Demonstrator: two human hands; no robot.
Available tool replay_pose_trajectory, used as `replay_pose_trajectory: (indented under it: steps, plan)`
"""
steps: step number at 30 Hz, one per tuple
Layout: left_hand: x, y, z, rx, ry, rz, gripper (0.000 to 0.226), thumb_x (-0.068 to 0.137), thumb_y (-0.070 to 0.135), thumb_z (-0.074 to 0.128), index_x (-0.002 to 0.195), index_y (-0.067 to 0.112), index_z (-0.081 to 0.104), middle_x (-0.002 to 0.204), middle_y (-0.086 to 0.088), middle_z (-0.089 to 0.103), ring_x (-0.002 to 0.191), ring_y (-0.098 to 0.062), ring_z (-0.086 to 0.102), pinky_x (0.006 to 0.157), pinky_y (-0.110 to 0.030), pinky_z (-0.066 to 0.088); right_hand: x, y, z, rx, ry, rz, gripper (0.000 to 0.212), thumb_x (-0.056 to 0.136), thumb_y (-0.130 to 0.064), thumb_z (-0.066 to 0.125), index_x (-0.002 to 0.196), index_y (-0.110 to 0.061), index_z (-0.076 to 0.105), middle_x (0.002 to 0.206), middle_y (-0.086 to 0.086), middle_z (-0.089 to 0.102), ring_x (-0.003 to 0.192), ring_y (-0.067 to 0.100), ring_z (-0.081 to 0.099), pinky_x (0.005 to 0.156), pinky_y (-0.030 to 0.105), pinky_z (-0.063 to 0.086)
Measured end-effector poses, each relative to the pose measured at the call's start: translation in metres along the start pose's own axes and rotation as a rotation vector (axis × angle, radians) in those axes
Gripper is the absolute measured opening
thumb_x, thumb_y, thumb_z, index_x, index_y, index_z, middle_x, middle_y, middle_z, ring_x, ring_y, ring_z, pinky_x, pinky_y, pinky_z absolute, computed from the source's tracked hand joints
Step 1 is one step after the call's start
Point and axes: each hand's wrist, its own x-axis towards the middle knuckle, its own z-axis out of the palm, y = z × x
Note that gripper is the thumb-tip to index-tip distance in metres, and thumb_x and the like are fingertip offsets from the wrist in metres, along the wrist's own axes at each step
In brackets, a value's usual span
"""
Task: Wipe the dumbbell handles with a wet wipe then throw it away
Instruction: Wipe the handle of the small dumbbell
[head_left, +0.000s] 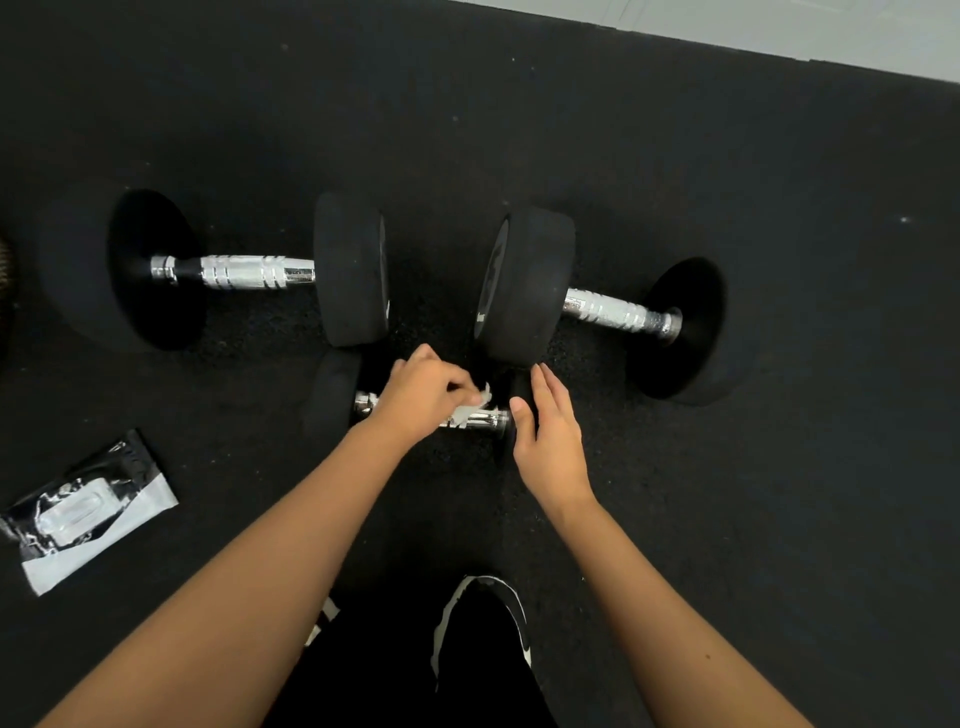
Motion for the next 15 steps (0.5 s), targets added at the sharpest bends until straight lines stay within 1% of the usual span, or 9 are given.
replay_pose_trajectory:
  steps: [1, 3, 5, 7, 9, 12, 15]
  plan:
    - [0.000, 0.004, 0.003, 0.026, -0.005, 0.033, 0.019, 0.084, 0.035, 0.064, 0.097, 0.025, 0.073, 0.103, 0.002, 0.059, 0.106, -0.018, 0.043, 0.100, -0.032, 0.031, 0.000, 0.000, 0.000, 0.001, 0.005, -0.002, 0.051, 0.098, -0.023, 0.041, 0.145, -0.009, 0.026, 0.154, 0.003, 0.022, 0.141, 0.014, 0.022, 0.107, 0.012, 0.014]
    - [-0.006, 0.012, 0.010, 0.107, -0.007, 0.183, 0.018, 0.087, 0.031, 0.060, 0.096, 0.020, 0.072, 0.098, 0.008, 0.065, 0.105, -0.016, 0.044, 0.096, -0.033, 0.035, 0.000, 0.001, 0.000, 0.005, 0.002, -0.003, 0.051, 0.098, -0.022, 0.042, 0.145, -0.009, 0.026, 0.154, 0.003, 0.022, 0.141, 0.014, 0.023, 0.107, 0.012, 0.015]
    - [-0.014, 0.012, 0.014, 0.175, 0.012, 0.304, 0.018, 0.089, 0.030, 0.058, 0.097, 0.020, 0.070, 0.098, 0.011, 0.065, 0.104, -0.015, 0.045, 0.089, -0.028, 0.033, -0.001, 0.001, 0.001, 0.009, -0.002, -0.001, 0.051, 0.098, -0.022, 0.041, 0.146, -0.009, 0.026, 0.154, 0.003, 0.021, 0.141, 0.013, 0.022, 0.107, 0.012, 0.015]
    - [-0.018, 0.002, 0.016, 0.217, 0.058, 0.355, 0.021, 0.088, 0.032, 0.058, 0.101, 0.022, 0.071, 0.101, 0.013, 0.066, 0.102, -0.014, 0.046, 0.085, -0.026, 0.030, -0.001, 0.002, 0.001, 0.002, 0.000, -0.002, 0.051, 0.098, -0.023, 0.041, 0.146, -0.010, 0.025, 0.154, 0.002, 0.021, 0.141, 0.013, 0.022, 0.105, 0.009, 0.014]
    - [-0.019, -0.009, 0.014, 0.201, 0.119, 0.329, 0.021, 0.087, 0.034, 0.060, 0.101, 0.024, 0.072, 0.101, 0.015, 0.068, 0.101, -0.016, 0.046, 0.084, -0.029, 0.030, -0.001, 0.002, 0.001, -0.004, -0.003, -0.002, 0.051, 0.099, -0.024, 0.041, 0.146, -0.011, 0.025, 0.154, 0.001, 0.021, 0.141, 0.012, 0.022, 0.102, 0.006, 0.012]
    - [-0.019, -0.007, 0.016, 0.124, 0.185, 0.248, 0.019, 0.085, 0.034, 0.062, 0.097, 0.024, 0.073, 0.097, 0.014, 0.070, 0.101, -0.018, 0.046, 0.085, -0.033, 0.031, -0.001, 0.002, 0.001, 0.003, 0.001, 0.012, 0.051, 0.099, -0.024, 0.040, 0.146, -0.011, 0.025, 0.154, 0.000, 0.021, 0.141, 0.012, 0.022, 0.100, 0.003, 0.011]
    - [-0.018, 0.008, 0.023, 0.151, 0.137, 0.260, 0.018, 0.087, 0.032, 0.060, 0.095, 0.021, 0.071, 0.096, 0.013, 0.068, 0.103, -0.014, 0.044, 0.087, -0.030, 0.031, -0.001, 0.001, 0.002, 0.002, 0.014, 0.004, 0.051, 0.099, -0.023, 0.040, 0.146, -0.010, 0.026, 0.154, 0.001, 0.021, 0.141, 0.012, 0.023, 0.102, 0.005, 0.012]
